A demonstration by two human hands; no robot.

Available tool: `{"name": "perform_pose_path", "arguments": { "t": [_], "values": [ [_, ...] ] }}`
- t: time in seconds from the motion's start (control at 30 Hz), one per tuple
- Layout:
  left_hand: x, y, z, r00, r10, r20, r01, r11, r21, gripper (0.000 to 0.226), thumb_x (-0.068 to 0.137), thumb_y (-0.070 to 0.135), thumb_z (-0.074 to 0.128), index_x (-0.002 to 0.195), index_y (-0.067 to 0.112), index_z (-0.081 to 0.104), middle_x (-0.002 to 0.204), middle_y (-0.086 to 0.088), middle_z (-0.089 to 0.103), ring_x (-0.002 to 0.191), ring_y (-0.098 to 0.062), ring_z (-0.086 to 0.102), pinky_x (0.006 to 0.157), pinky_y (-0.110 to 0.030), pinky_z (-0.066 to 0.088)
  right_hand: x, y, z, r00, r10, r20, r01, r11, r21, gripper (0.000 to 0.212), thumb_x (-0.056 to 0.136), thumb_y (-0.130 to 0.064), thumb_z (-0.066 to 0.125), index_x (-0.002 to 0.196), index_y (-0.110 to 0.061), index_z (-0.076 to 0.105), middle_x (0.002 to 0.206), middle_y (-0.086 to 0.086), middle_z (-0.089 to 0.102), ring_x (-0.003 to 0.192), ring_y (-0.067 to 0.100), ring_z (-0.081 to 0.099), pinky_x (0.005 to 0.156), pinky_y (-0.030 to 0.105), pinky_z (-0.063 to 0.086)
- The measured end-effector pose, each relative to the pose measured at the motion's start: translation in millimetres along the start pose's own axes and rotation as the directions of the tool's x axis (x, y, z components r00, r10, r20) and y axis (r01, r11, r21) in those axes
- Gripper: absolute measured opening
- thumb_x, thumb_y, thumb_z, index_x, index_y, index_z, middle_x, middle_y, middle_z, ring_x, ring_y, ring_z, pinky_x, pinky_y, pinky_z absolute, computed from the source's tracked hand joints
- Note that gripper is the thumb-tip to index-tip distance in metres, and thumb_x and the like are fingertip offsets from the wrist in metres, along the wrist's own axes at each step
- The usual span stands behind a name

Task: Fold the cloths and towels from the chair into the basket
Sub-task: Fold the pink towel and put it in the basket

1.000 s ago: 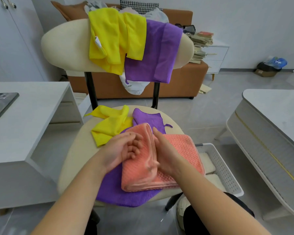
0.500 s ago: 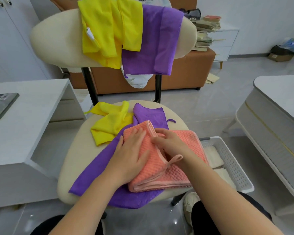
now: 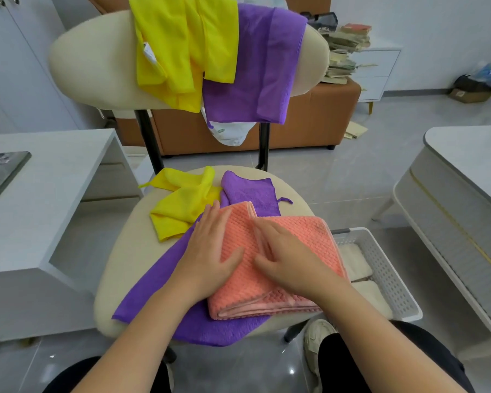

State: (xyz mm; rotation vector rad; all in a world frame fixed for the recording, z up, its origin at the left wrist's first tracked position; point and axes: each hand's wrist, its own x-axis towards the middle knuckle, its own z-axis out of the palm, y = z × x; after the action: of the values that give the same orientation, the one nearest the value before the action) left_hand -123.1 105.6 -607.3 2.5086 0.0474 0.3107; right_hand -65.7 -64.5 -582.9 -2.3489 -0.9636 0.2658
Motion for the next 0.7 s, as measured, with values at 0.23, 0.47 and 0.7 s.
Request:
{"name": "perform_pose_path", "arguments": {
  "t": [0.23,0.47,0.7],
  "values": [
    [6,7,0,0.992,-0.073,-0.106,0.056,0.987,-0.148,0.067,0.084,0.032,0.033,0.148,0.013,0.022,0.152,0.009,0.01,0.143,-0.004,0.0,0.112,-0.01,-0.002,0,-11,-7,0.93,0.337,0.143,-0.341,0.655,0.674,0.054,0.085,-0.006,0.063,0.135,-0.017,0.044,0.082,-0.002,0.062,0.06,0.006,0.062,0.052,0.021,0.046],
    [3,7,2,0.997,-0.031,0.068,0.029,0.999,0.031,0.08,0.077,0.05,0.009,0.151,0.017,0.011,0.157,0.005,-0.003,0.143,-0.007,-0.011,0.119,-0.035,-0.002,-1,-11,-3,0.913,0.364,0.184,-0.403,0.733,0.549,0.051,0.083,-0.006,0.061,0.131,-0.018,0.049,0.08,0.005,0.066,0.064,0.017,0.065,0.059,0.029,0.055],
    [4,9,19,0.98,-0.131,0.152,0.068,0.931,0.36,0.087,0.071,0.053,-0.013,0.151,0.023,0.0,0.158,0.004,-0.017,0.144,-0.016,-0.019,0.116,-0.041,-0.003,-2,-13,-2,0.981,0.052,-0.187,-0.02,0.985,0.171,0.052,0.086,-0.014,0.056,0.136,-0.011,0.044,0.119,0.001,0.058,0.106,0.012,0.053,0.094,0.019,0.039]
  ]
}}
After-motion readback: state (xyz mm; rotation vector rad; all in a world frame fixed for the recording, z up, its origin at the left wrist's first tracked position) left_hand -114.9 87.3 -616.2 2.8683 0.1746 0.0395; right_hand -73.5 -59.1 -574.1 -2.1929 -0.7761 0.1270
